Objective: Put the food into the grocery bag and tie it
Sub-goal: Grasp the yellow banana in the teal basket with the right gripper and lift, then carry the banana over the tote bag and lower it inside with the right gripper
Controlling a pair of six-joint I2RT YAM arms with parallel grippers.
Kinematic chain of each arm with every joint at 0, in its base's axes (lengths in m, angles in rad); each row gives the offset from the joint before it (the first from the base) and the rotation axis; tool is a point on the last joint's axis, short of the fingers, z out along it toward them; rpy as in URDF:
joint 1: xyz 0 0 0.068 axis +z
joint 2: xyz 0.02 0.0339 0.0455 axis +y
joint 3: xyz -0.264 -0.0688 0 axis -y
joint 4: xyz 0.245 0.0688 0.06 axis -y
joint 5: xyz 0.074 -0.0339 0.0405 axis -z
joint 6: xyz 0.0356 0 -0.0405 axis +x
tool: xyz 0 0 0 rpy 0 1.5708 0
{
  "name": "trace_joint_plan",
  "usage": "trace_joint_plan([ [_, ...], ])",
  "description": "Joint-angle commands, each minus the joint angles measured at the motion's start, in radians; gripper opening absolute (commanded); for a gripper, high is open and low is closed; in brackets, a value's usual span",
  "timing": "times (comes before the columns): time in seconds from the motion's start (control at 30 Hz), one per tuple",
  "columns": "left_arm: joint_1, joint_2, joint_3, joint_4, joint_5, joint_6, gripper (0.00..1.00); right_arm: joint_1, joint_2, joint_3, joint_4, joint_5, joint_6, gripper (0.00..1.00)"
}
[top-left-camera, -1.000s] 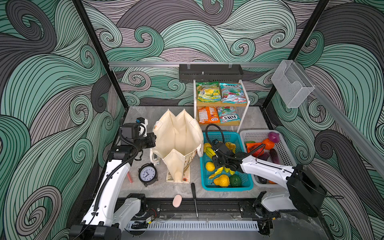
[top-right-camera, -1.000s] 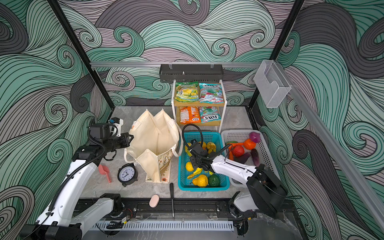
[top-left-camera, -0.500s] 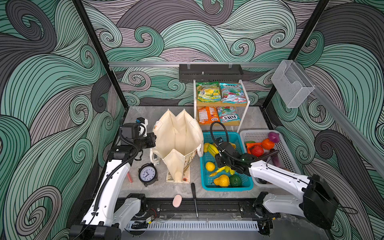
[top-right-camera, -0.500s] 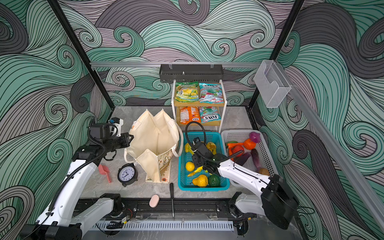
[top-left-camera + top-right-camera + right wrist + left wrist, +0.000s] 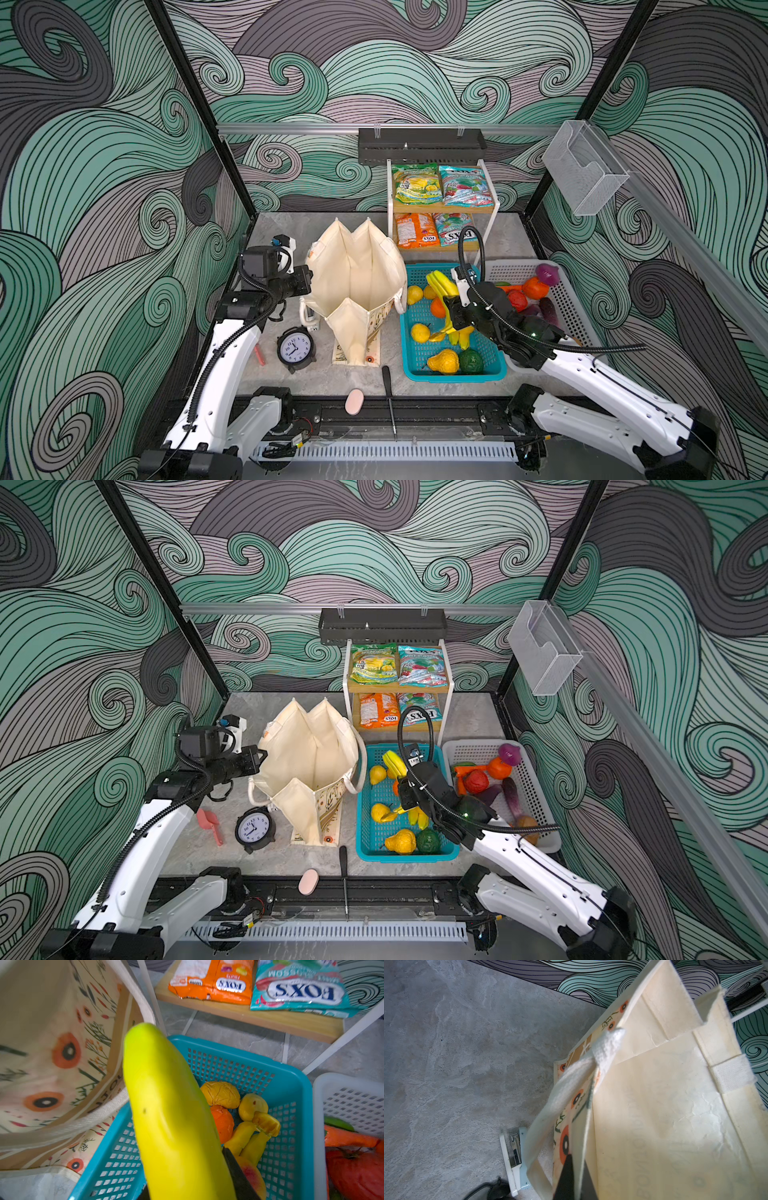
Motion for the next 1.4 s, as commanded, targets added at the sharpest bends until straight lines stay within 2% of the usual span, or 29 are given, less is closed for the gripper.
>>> trace_joint_plan([
  [0.0, 0.006, -0.022, -0.002, 0.001, 0.010, 0.008, 0.00, -0.001, -0.022, 0.099, -0.016, -0.008, -0.063, 0.18],
  [0.13, 0.006, -0.023, -0.001, -0.001, 0.009, 0.012, 0.00, 0.000, 0.034, 0.201, -0.030, -0.043, -0.094, 0.17],
  [0.27, 0.004, -0.034, 0.003, -0.010, -0.014, 0.021, 0.00, -0.001, 0.106, 0.301, 0.021, -0.172, -0.080, 0.18],
  [0.37, 0.004, -0.034, -0.001, -0.004, 0.001, 0.018, 0.00, 0.002, 0.207, 0.432, 0.002, -0.289, -0.039, 0.17],
  [0.57, 0.001, -0.027, 0.002, -0.010, 0.000, 0.026, 0.00, 0.025, 0.371, 0.570, 0.144, -0.465, 0.090, 0.16],
  [0.73, 0.001, -0.033, -0.005, 0.017, 0.057, 0.019, 0.00, 0.070, 0.524, 0.683, 0.174, -0.448, 0.116, 0.16],
  [0.93, -0.001, -0.025, -0.006, 0.028, 0.100, 0.015, 0.00, 0.133, 0.741, 0.834, 0.124, -0.341, 0.111, 0.14],
  [1.1, -0.006, -0.029, -0.010, 0.033, 0.104, 0.015, 0.00, 0.144, 0.896, 0.953, 0.052, -0.378, 0.152, 0.13],
  [1.2, -0.010, -0.028, -0.011, 0.036, 0.104, 0.011, 0.00, 0.157, 0.919, 0.946, 0.057, -0.384, 0.152, 0.13],
  [1.37, -0.010, -0.029, -0.010, 0.034, 0.103, 0.006, 0.00, 0.165, 0.898, 0.827, 0.100, -0.364, 0.179, 0.13],
])
